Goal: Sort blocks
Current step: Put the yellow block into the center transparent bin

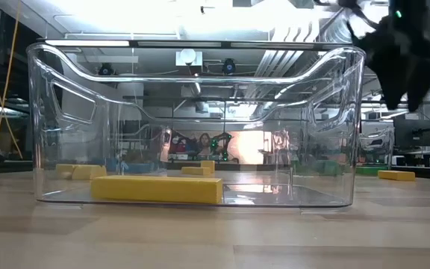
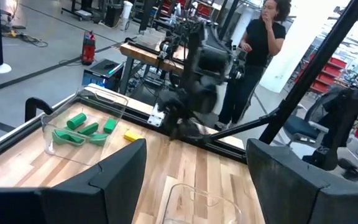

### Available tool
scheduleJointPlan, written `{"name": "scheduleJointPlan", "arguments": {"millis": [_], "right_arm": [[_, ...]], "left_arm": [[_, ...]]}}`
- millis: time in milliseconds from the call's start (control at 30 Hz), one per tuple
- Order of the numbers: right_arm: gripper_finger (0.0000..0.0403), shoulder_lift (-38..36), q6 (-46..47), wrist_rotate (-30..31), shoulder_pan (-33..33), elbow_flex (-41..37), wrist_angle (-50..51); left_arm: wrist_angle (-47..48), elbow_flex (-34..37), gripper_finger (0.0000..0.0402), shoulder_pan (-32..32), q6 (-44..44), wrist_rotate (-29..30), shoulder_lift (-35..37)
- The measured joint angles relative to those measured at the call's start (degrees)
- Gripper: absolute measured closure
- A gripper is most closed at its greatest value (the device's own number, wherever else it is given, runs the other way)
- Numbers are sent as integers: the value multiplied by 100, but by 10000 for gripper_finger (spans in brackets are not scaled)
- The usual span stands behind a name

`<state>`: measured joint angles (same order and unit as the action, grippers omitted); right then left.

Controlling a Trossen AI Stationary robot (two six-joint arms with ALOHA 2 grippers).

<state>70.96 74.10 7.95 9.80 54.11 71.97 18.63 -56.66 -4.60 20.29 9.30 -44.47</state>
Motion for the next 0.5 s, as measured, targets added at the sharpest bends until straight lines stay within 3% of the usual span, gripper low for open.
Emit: {"name": "scheduleJointPlan", "arguments": {"millis": [100,233,500], "right_arm": [[144,-658,821,191,-435,-709,-179],[144,-910,1293,646,-1213,-1335,-488],[144,-606,227,798,-2633,-1821,-1497]], "left_arm": [[-2,0,140,1,-90,2,0],[-4,0,140,2,-90,2,0],[-12,0,140,4,65,4,0]]}}
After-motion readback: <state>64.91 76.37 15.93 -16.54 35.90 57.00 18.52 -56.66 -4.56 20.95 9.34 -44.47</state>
